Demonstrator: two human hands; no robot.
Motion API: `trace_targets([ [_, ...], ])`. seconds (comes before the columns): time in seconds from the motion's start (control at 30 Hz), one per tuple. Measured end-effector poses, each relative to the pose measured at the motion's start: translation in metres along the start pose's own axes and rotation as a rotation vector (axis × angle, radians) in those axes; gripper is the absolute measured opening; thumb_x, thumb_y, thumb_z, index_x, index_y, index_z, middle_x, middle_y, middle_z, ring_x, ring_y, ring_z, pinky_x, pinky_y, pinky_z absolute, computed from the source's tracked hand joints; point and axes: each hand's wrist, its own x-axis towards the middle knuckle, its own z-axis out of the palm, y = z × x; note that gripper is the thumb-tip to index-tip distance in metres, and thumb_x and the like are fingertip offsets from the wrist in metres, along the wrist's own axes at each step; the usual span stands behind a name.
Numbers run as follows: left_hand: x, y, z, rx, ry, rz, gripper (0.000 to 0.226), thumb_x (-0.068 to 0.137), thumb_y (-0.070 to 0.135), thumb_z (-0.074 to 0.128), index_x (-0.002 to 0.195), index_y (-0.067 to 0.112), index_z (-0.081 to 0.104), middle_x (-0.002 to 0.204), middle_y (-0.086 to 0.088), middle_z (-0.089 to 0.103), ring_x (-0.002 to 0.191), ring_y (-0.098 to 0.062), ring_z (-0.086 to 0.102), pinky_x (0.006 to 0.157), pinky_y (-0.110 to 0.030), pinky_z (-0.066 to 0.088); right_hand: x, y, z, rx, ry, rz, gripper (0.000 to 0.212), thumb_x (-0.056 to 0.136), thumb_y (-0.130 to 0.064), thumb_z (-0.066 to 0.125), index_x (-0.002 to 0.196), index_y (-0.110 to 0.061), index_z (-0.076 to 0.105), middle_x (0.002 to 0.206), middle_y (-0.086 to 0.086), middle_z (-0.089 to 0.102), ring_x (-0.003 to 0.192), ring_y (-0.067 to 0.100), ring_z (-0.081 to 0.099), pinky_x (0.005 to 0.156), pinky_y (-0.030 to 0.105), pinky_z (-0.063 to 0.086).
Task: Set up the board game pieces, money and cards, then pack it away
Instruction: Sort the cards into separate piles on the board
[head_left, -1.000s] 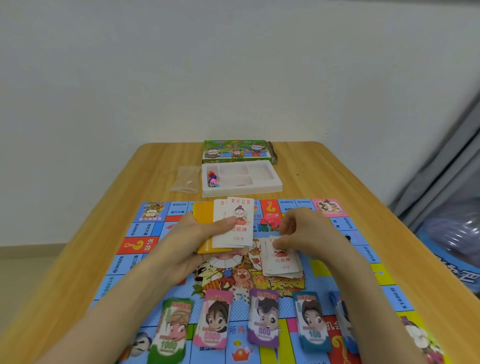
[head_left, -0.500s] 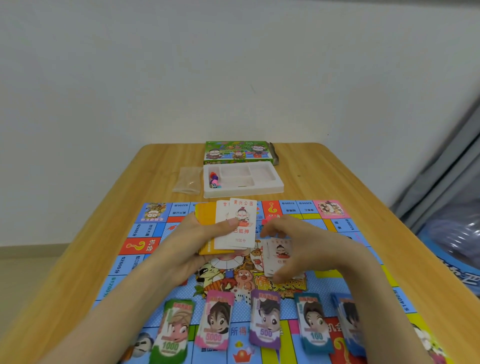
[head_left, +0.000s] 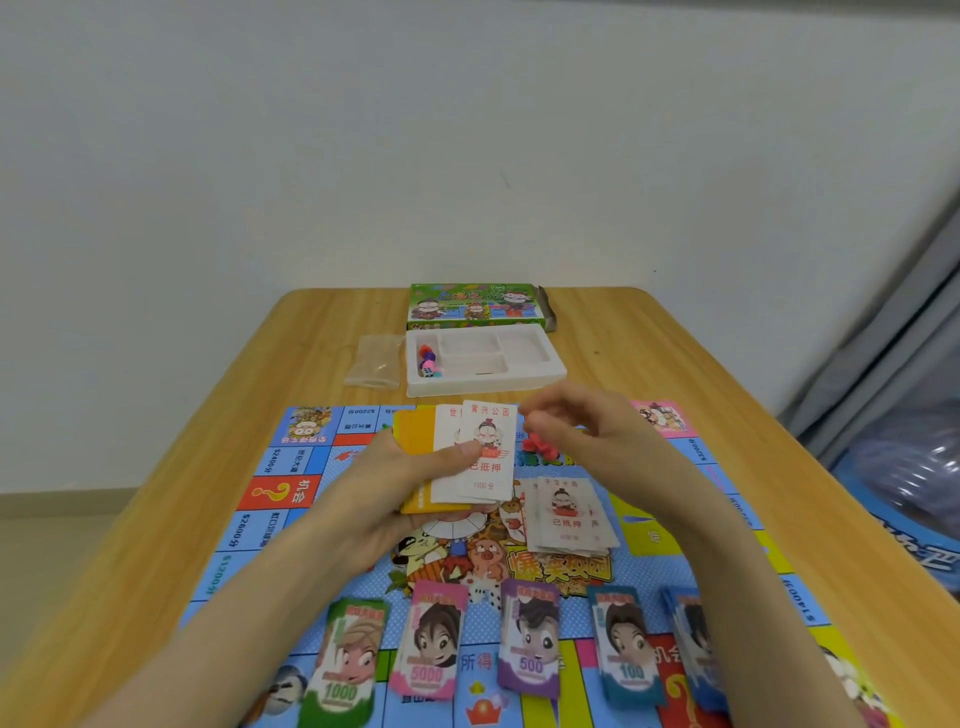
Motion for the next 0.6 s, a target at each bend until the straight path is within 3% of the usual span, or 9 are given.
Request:
trace_targets([
  [0.07,-0.001,-0.001,0.001,-0.020,-0.013,-0.007,0.037,0.061,0.011,0.069,0.098,0.012,0.065,0.089,-0.011,0.075,0.074,-0.023,0.073,0.061,-0.033,0.060,0.000,-0.006,0.006,0.134,-0.031,-0.005,0.014,0.094,-0.025,0.051,0.103,-0.022,0.060,0.095,-0.004,0.067,0.080,-0.001,0.062,0.070,0.014,0.049],
  [0.13,-0.002,-0.001,0.003,-0.029,-0.028,-0.012,0.035,0.062,0.010,0.069,0.097,0.013,0.066,0.088,-0.011,0.075,0.076,-0.023,0.073,0.067,-0.038,0.060,0.000,-0.007,0.014,0.207,-0.101,-0.008,0.018,0.089,-0.028,0.058,0.107,-0.023,0.058,0.100,0.000,0.067,0.088,0.007,0.066,0.077,0.028,0.056],
  [0.2,-0.003,-0.001,0.004,-0.028,-0.041,-0.018,0.031,0.065,0.012,0.068,0.096,0.014,0.067,0.090,-0.012,0.074,0.080,-0.024,0.072,0.074,-0.043,0.058,0.000,-0.007,0.021,0.159,-0.092,-0.037,0.031,0.079,-0.031,0.070,0.107,-0.025,0.058,0.102,-0.001,0.067,0.091,0.017,0.067,0.078,0.041,0.057],
  [0.27,-0.003,-0.001,0.004,-0.036,-0.046,-0.027,0.031,0.067,0.015,0.067,0.098,0.013,0.066,0.092,-0.013,0.074,0.082,-0.025,0.072,0.075,-0.043,0.057,0.002,-0.006,0.024,0.101,-0.044,-0.059,0.031,0.077,-0.023,0.075,0.103,-0.026,0.058,0.100,0.000,0.066,0.089,0.018,0.066,0.077,0.045,0.056],
  [0.4,-0.004,-0.001,0.004,-0.078,-0.054,-0.044,0.036,0.068,0.017,0.066,0.103,0.013,0.064,0.097,-0.014,0.073,0.087,-0.027,0.071,0.078,-0.044,0.057,0.004,-0.002,0.021,0.057,0.027,-0.090,0.033,0.077,-0.013,0.076,0.095,-0.033,0.056,0.095,-0.003,0.065,0.085,0.016,0.065,0.074,0.042,0.056],
  [0.6,-0.003,-0.001,0.004,-0.121,-0.070,-0.035,0.042,0.065,0.005,0.065,0.107,0.011,0.060,0.100,-0.015,0.073,0.086,-0.031,0.071,0.072,-0.041,0.059,0.005,-0.002,0.020,-0.036,0.155,-0.136,0.030,0.076,-0.013,0.076,0.086,-0.027,0.051,0.094,-0.006,0.059,0.082,0.012,0.057,0.063,0.022,0.049],
])
